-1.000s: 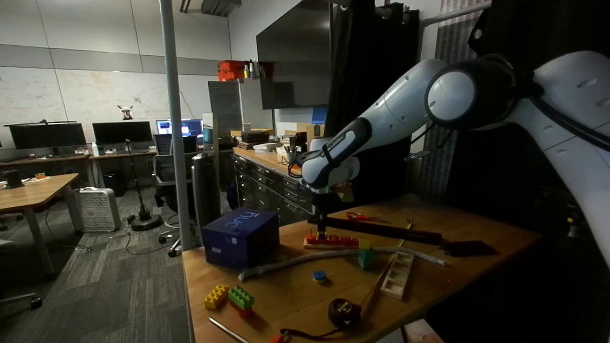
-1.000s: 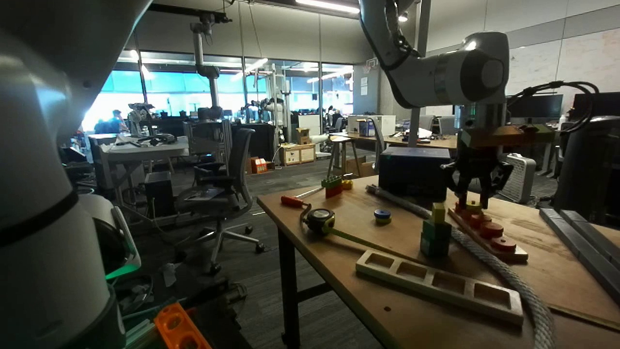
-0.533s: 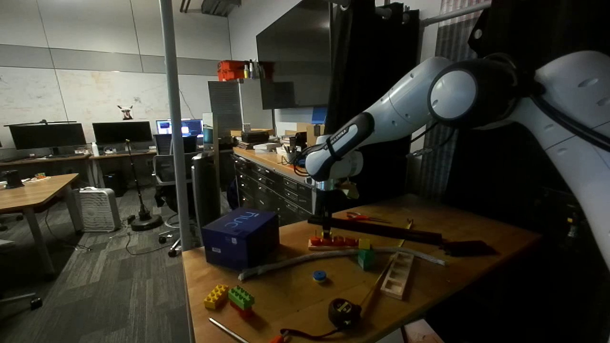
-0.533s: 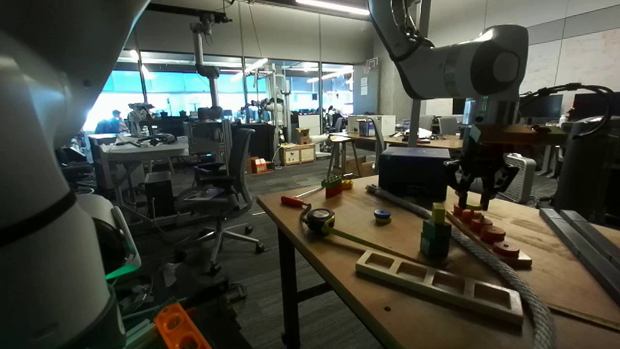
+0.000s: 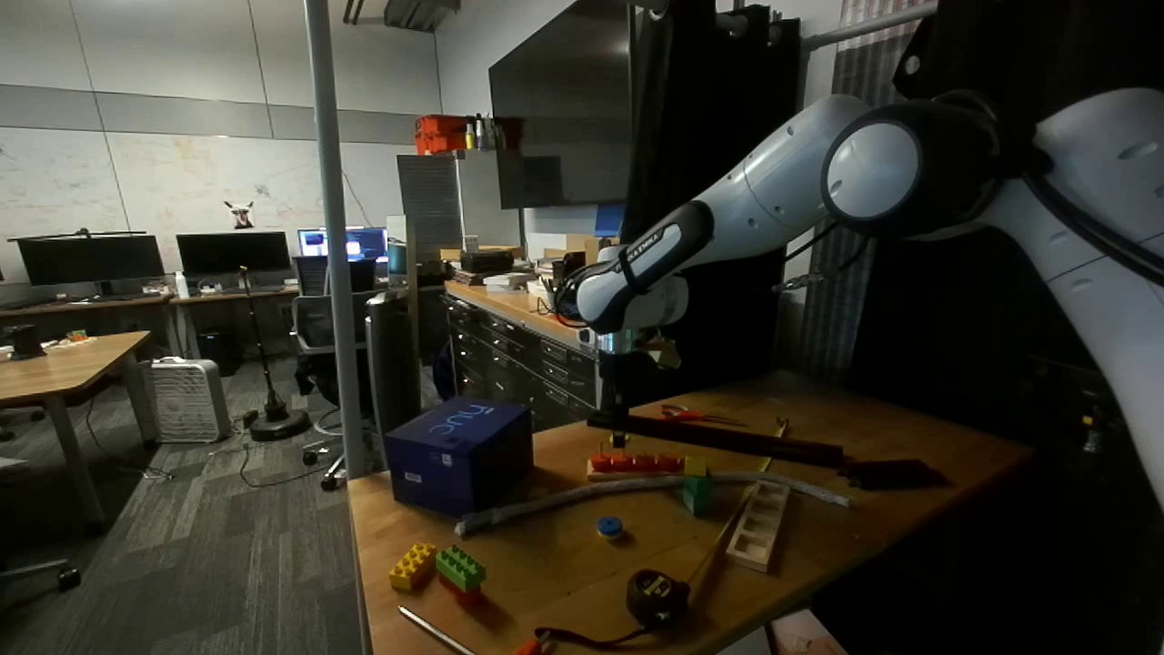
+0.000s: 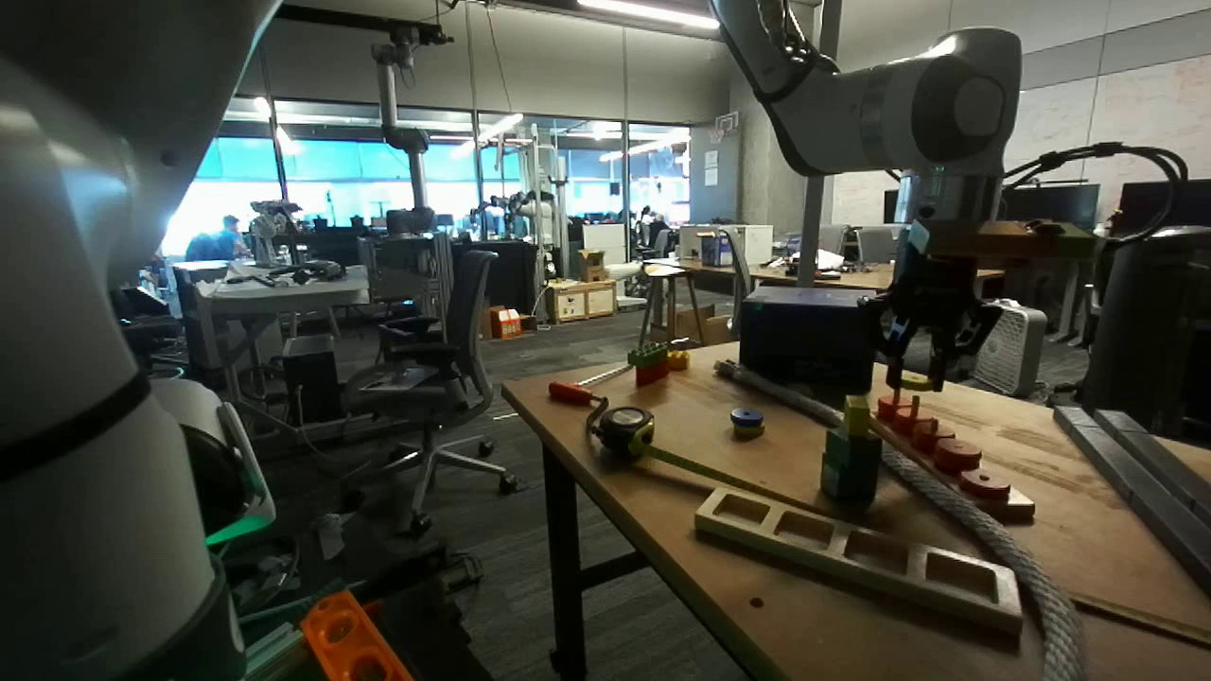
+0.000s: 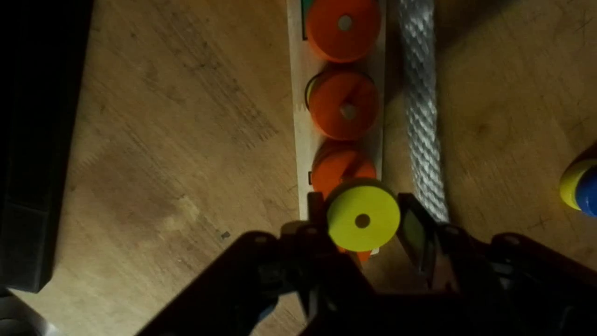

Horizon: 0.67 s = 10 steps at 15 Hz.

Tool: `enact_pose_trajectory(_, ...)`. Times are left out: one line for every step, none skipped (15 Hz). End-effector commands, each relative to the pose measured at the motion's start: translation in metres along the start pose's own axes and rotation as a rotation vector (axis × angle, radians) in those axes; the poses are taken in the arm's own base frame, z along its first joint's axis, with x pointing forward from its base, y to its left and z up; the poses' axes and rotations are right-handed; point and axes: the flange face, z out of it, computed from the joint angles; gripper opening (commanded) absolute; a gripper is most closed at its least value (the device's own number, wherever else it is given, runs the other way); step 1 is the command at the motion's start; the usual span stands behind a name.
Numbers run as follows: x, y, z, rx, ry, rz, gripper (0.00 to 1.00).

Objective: Pick the yellow ring and put it on the table

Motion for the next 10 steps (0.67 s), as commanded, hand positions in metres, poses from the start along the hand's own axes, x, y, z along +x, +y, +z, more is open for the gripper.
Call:
enact_pose_trajectory(0.002, -0.013, -0.017, -0.007, -0.003, 0.009, 0.23)
enact_pose_trajectory(0.003, -0.017, -0.017, -0.007, -0.002, 0.013, 0.23)
enact_pose_trajectory(0.006, -0.025, -0.011, 0.010, -0.012, 0.012, 0.23)
enact_pose_trajectory(0.007, -0.029, -0.009, 0.018, -0.015, 0.008, 0.23)
enact_pose_trajectory(0.011, -0.039, -0.001, 0.037, -0.023, -0.007, 0.23)
enact_pose_trajectory(0.015, -0.046, 0.005, 0.054, -0.034, -0.025, 0.23)
enact_pose_trajectory(0.021, -0.057, 0.013, 0.073, -0.052, -0.045, 0.23)
enact_pose_trajectory(0.025, -0.066, 0.019, 0.089, -0.068, -0.060, 0.23)
enact_pose_trajectory(0.031, -0.077, 0.024, 0.099, -0.079, -0.075, 0.23)
enact_pose_trajectory(0.036, -0.086, 0.027, 0.110, -0.088, -0.088, 0.23)
